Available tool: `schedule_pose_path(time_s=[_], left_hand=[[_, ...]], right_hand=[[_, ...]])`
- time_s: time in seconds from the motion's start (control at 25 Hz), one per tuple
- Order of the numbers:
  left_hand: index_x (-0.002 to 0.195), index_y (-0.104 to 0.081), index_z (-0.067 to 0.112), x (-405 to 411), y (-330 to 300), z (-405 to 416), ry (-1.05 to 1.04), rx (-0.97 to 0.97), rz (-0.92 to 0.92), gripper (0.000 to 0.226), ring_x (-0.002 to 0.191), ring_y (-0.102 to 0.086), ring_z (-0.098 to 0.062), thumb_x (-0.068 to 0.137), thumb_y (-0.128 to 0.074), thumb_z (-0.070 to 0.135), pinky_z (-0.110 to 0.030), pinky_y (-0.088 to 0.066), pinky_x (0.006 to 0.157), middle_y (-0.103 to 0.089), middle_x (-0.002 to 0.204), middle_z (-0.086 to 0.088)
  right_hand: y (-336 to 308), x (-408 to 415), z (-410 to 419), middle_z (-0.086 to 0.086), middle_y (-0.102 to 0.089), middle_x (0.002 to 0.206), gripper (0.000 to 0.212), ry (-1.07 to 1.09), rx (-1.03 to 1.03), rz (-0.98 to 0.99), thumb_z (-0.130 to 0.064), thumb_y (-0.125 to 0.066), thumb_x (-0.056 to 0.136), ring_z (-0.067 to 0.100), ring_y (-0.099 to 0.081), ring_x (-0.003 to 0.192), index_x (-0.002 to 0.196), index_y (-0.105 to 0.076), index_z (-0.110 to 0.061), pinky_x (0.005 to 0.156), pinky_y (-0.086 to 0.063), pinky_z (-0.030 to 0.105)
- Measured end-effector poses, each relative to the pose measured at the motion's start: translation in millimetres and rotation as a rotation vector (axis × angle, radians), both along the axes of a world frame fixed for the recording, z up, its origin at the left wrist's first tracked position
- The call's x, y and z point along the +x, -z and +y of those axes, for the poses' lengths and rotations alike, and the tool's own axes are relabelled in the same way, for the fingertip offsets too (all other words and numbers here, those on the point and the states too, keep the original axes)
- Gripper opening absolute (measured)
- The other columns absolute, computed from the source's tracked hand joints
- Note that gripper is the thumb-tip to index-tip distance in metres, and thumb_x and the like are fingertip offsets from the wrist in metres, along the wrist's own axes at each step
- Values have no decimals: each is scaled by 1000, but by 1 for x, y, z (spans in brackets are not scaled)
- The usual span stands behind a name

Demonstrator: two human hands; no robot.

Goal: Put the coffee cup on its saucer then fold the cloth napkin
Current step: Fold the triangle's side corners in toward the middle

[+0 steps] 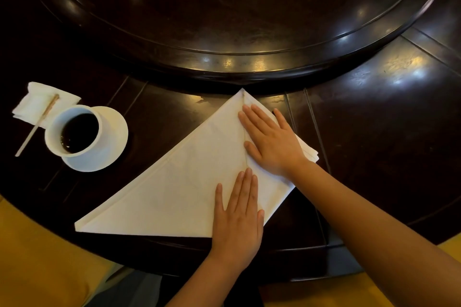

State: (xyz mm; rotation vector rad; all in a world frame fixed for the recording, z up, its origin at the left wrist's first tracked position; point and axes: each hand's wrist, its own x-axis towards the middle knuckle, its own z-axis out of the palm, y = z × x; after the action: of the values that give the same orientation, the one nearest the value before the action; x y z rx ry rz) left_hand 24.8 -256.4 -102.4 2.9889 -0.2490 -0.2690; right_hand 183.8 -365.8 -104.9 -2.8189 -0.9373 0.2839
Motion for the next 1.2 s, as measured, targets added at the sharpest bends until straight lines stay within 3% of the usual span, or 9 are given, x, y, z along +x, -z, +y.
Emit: schedule_pose_path(time_s=[0.12,0.24,0.4,0.52,0.72,1.0,1.2], left_hand=[[146,-3,4,-16,2,9,30,-42,-44,76,136,-31,-30,91,-37,43,-60,-28,102,-23,149,-13],[146,-5,5,-19,1,12,38,-45,-28,72,137,-29,-29,88,-23,43,-60,-26,104,-22,151,-13],[147,-2,7,-19,0,13,47,-53,-2,71,138,-28,-29,89,-21,44,-60,-23,109,-20,151,-12],[145,-7,6,-19,0,13,53,-49,-7,68,139,-25,-28,90,-21,43,-57,-19,106,-20,151,-13],[147,-7,5,-20,-2,19,82,-36,2,71,140,-21,-26,89,-23,44,-57,-18,109,-21,153,-13],[146,-14,9,-23,-1,28,126,-59,-23,73,140,-23,-24,86,-30,47,-51,-14,107,-19,152,-9],[147,-15,10,-36,-3,56,-106,-70,-5,63,142,-13,-20,94,-21,43,-51,-10,109,-19,154,-9]], right_hand=[[0,12,9,-1,-1,157,60,77,-37,-15,-48,-10,94,10,13,139,147,1,-21,115,9,45],[-10,8,14,2,-8,157,60,122,6,-57,-47,-10,94,13,8,140,147,-7,-19,114,13,42],[-23,-68,-13,5,-15,155,57,14,85,-95,-45,-22,96,22,-3,144,147,-18,-20,115,2,49],[-12,-110,-41,3,-11,157,60,-63,-56,-36,-51,-23,95,19,2,144,148,-12,-26,115,-1,48],[-11,-70,-66,1,6,156,73,-93,-123,28,-71,-22,86,16,15,142,146,2,-37,114,8,40],[-18,-48,-74,0,9,156,75,-81,-174,33,-70,-17,86,16,12,143,146,8,-32,113,9,46],[-25,-103,-11,5,3,157,67,-20,-61,-4,-60,-22,91,21,9,143,148,-1,-30,111,6,54]])
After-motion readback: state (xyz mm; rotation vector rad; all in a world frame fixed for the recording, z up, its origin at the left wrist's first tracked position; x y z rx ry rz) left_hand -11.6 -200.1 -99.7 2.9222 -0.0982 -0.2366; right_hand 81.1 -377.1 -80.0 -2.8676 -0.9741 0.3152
